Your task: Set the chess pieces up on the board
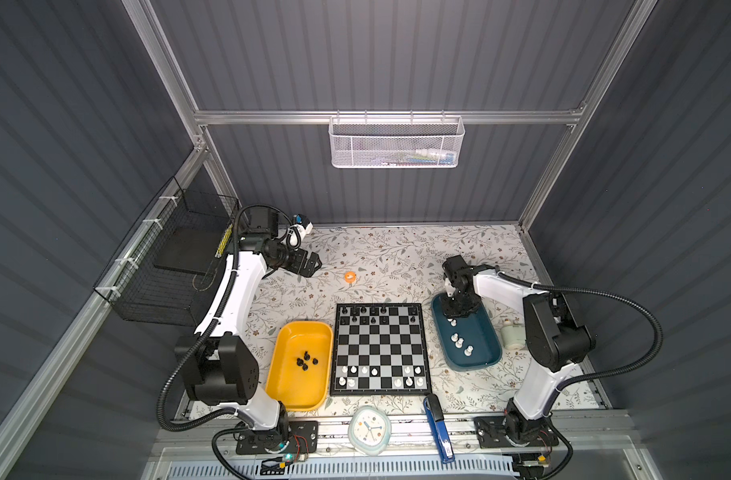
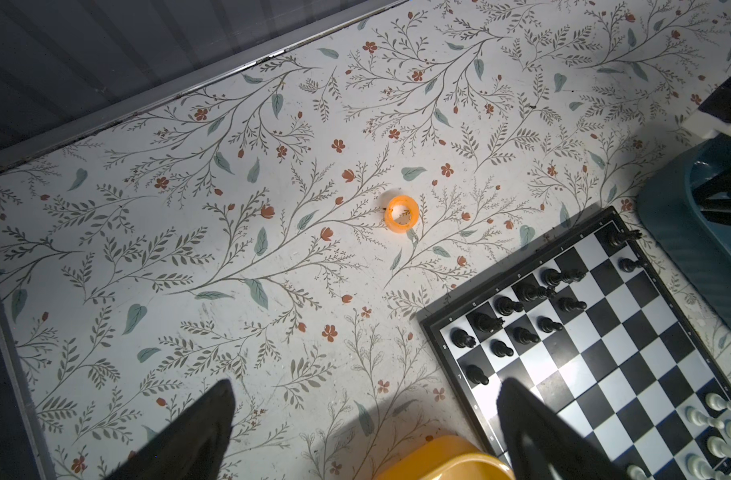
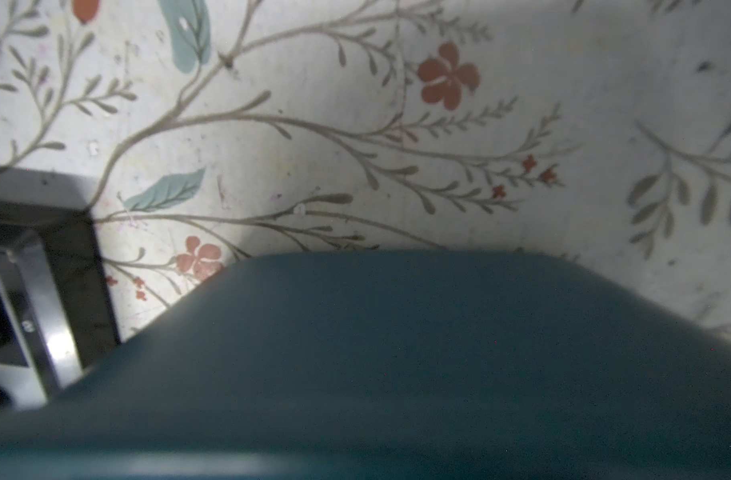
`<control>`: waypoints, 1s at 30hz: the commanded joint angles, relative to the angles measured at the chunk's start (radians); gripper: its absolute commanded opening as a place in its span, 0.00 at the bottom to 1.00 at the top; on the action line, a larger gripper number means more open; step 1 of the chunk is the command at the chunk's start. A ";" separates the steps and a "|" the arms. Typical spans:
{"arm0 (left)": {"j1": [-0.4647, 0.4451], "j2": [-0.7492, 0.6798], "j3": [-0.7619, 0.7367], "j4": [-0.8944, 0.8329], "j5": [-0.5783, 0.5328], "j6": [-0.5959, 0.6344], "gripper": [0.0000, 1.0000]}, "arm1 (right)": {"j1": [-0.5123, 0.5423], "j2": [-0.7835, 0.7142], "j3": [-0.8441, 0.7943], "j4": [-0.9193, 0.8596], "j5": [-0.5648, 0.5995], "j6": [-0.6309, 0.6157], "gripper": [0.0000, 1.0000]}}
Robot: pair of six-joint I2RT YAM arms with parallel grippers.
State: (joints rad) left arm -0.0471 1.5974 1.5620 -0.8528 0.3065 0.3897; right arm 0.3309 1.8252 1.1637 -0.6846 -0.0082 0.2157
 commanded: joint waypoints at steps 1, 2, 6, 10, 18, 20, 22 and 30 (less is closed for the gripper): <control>-0.005 -0.016 -0.006 -0.026 0.000 0.015 1.00 | 0.006 -0.007 0.013 -0.026 0.015 -0.009 0.24; -0.005 -0.016 -0.006 -0.026 0.000 0.016 0.99 | 0.006 -0.007 0.012 -0.027 0.015 -0.009 0.24; -0.005 -0.016 -0.008 -0.026 0.000 0.015 1.00 | 0.006 -0.008 0.007 -0.027 0.014 -0.009 0.23; -0.005 -0.016 -0.011 -0.025 -0.001 0.015 1.00 | 0.007 -0.015 0.001 -0.026 0.013 -0.007 0.24; -0.005 -0.017 -0.010 -0.025 -0.003 0.016 0.99 | 0.008 -0.032 0.001 -0.029 0.013 -0.007 0.24; -0.005 -0.019 -0.011 -0.025 -0.003 0.017 1.00 | 0.008 -0.032 0.001 -0.031 0.014 -0.008 0.24; -0.005 -0.019 -0.013 -0.024 -0.003 0.016 1.00 | 0.008 -0.030 -0.001 -0.032 0.013 -0.007 0.24; -0.005 -0.020 -0.014 -0.023 -0.001 0.015 1.00 | 0.010 -0.037 -0.013 -0.031 0.016 -0.003 0.23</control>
State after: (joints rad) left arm -0.0471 1.5974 1.5589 -0.8524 0.3065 0.3897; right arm 0.3347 1.8164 1.1629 -0.6884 -0.0002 0.2161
